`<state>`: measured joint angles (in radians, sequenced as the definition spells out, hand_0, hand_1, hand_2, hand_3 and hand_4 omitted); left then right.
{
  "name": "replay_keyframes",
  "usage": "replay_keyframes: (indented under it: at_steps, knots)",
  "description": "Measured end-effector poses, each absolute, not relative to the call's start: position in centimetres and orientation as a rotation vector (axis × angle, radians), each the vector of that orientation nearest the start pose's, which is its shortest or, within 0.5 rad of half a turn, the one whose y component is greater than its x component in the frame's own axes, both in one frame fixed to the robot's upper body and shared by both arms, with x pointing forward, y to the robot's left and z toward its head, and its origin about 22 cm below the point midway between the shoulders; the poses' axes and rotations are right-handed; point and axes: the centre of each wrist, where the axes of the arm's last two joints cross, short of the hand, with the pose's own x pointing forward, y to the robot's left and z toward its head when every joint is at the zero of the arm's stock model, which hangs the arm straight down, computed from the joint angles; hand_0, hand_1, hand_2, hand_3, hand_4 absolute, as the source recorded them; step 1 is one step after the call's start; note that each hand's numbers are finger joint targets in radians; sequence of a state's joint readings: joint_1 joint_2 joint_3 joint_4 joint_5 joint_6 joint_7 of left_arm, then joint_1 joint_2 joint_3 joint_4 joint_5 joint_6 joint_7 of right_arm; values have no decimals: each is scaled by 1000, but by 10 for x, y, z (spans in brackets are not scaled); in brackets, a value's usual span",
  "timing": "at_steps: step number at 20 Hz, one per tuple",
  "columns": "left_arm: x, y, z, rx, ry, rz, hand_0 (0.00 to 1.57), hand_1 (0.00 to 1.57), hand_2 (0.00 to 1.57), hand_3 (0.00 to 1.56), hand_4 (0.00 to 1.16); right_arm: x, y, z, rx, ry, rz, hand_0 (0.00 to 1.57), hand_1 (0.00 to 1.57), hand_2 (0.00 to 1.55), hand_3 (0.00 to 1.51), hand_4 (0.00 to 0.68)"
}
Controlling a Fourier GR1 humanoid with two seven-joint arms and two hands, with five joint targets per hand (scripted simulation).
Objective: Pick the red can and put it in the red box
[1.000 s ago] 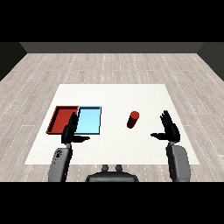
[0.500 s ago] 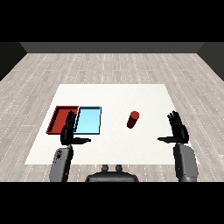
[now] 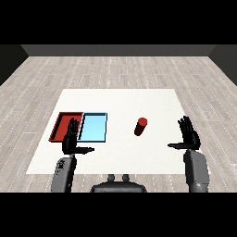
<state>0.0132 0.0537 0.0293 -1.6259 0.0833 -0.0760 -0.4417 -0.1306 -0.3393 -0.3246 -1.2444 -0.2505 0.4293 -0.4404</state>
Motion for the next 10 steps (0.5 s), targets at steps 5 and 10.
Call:
replay_keyframes:
  at_steps: [5, 10]
  knots:
    - [238, 257, 12, -63, -2059, 10, 0, 0, 0, 0, 0, 276, -381, 8, 99, -1892, 41, 0, 0, 0, 0, 0]
    - [240, 260, 7, -61, -2063, 28, 0, 0, 0, 0, 0, 289, -366, 7, 109, -1875, 63, 0, 0, 0, 0, 0]
